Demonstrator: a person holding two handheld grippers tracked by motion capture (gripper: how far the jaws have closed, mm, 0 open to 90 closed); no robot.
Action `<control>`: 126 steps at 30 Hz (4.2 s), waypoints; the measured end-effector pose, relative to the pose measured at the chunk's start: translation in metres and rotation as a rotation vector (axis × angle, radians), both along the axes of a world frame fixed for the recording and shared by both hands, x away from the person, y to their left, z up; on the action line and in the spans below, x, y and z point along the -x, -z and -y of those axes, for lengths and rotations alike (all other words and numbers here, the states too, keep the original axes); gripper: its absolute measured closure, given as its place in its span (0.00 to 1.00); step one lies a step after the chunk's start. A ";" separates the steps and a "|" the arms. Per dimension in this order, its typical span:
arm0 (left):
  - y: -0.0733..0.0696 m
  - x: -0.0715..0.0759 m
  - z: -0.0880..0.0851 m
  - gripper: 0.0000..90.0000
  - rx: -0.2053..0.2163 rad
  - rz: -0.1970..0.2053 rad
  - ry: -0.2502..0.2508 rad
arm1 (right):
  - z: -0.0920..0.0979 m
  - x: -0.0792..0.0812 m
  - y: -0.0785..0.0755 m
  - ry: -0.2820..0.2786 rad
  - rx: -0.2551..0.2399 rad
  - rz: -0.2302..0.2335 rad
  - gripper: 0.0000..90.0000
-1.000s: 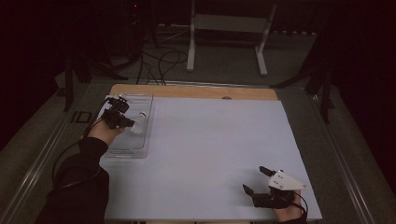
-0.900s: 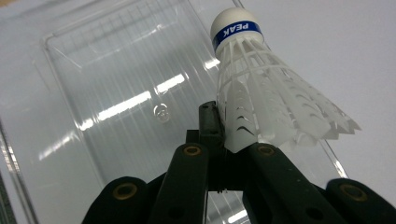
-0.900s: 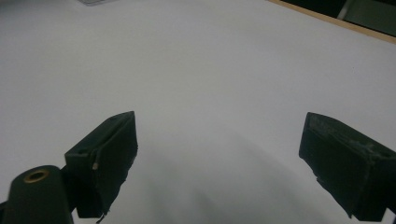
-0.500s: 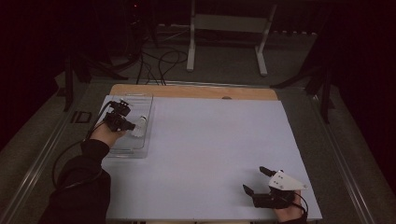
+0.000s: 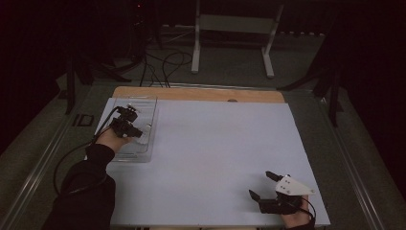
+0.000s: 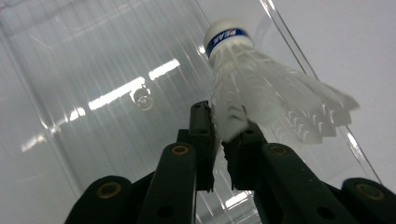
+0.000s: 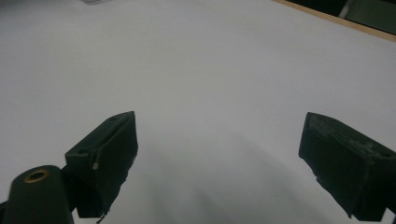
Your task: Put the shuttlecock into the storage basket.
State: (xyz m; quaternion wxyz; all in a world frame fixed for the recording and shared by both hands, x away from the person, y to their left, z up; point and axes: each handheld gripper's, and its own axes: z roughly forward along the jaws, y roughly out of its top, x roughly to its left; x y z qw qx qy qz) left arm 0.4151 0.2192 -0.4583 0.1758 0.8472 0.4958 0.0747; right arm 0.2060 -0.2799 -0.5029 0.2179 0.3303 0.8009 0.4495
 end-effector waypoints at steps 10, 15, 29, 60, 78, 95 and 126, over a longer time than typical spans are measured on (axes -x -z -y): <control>0.000 0.002 0.001 0.74 0.000 -0.015 -0.001 | 0.000 0.000 0.000 0.000 0.003 -0.005 0.13; -0.010 0.005 0.003 0.54 -0.019 0.017 -0.024 | 0.000 0.000 0.000 0.002 0.006 -0.005 0.13; -0.027 0.013 0.011 0.16 -0.064 0.060 0.004 | 0.000 0.000 0.001 0.006 0.007 -0.006 0.13; -0.043 0.024 0.029 0.00 0.025 0.094 0.103 | 0.000 0.000 0.001 0.007 0.008 -0.008 0.13; -0.045 0.027 0.044 0.00 0.073 0.075 0.153 | 0.000 0.000 0.001 0.005 0.008 -0.006 0.13; -0.055 0.041 0.072 0.00 0.129 0.116 0.290 | 0.000 0.000 0.001 0.007 0.009 -0.007 0.13; -0.034 0.064 0.099 0.00 0.177 0.109 0.451 | 0.000 0.000 0.001 0.007 0.010 -0.006 0.13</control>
